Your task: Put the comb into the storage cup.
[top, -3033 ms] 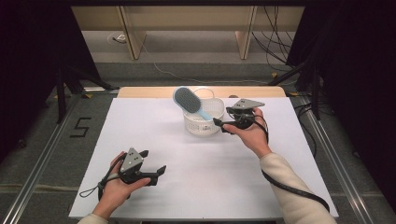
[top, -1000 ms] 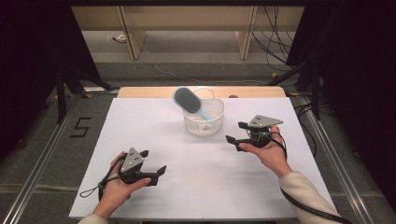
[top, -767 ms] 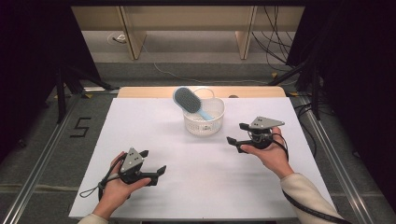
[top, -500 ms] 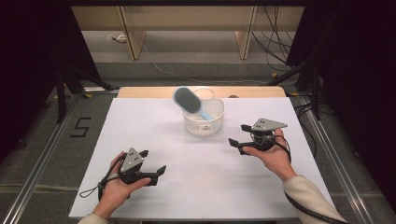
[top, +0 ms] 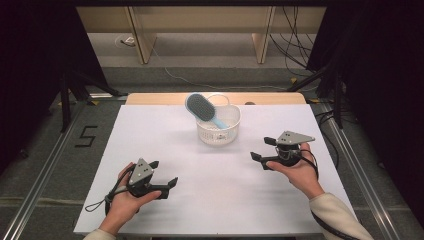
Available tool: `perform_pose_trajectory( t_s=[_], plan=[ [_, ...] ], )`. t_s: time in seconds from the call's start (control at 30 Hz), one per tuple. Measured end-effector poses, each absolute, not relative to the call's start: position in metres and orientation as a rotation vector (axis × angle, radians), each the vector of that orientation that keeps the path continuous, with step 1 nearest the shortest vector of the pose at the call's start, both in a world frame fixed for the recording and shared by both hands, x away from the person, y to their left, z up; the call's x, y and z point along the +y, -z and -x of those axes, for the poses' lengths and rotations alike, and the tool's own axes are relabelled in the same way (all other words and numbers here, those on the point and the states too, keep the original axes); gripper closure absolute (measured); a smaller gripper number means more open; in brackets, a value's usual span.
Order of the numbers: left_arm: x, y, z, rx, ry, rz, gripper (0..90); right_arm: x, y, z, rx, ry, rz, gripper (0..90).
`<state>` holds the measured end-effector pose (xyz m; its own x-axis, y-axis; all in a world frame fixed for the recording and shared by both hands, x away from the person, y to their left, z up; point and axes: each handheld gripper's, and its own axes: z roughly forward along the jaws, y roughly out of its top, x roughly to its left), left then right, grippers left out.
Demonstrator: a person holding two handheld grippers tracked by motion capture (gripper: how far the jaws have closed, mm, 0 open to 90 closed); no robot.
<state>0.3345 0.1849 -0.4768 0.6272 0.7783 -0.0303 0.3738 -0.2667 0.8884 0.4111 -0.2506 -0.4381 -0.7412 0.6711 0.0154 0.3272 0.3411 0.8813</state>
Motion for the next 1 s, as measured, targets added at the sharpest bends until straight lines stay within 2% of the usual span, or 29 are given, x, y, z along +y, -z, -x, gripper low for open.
perform_pose_trajectory(
  t_s=[1.0],
  plan=[
    [0.185,0.477,-0.335,0.919,-0.524,-1.876,10.8,-0.274,0.444,-0.389,2.268,-1.351,-0.904,21.9]
  ],
)
